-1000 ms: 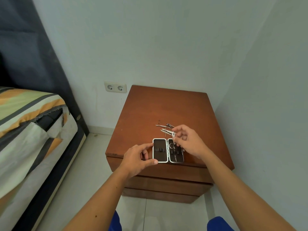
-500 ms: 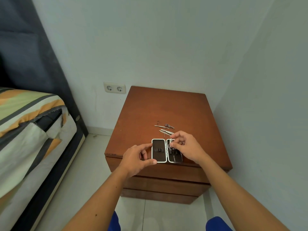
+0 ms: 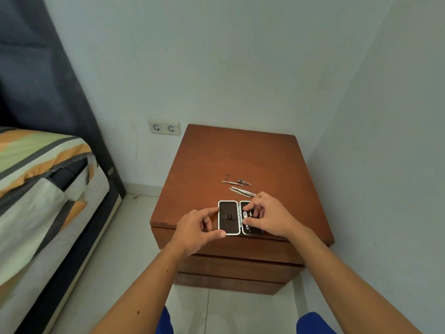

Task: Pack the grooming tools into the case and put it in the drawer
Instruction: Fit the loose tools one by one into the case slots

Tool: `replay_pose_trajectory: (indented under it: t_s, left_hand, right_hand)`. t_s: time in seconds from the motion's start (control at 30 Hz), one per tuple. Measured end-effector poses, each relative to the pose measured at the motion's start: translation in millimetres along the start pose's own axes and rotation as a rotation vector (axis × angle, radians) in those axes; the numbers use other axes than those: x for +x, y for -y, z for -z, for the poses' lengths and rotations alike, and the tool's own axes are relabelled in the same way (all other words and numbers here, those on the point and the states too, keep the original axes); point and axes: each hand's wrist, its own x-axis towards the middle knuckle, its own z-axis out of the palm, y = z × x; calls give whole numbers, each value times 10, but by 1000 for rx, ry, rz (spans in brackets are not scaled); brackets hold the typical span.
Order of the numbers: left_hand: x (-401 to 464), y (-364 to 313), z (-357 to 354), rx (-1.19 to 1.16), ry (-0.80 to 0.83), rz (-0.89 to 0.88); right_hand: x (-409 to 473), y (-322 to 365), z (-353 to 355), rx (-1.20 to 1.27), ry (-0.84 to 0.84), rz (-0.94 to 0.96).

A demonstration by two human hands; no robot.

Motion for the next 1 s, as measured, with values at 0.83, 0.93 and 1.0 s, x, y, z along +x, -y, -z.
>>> replay_pose_trajectory:
  t_s: [0.83, 0.93, 1.0]
  left_hand:
    - [5, 41, -7, 11, -9, -18]
    - [13, 44, -4, 6, -5, -14]
    - [23, 51, -6, 5, -2, -10]
  right_hand:
    - [187, 109, 278, -10, -120, 8]
    - [528, 136, 303, -116, -216, -56]
    - [742, 133, 267, -152, -231, -104]
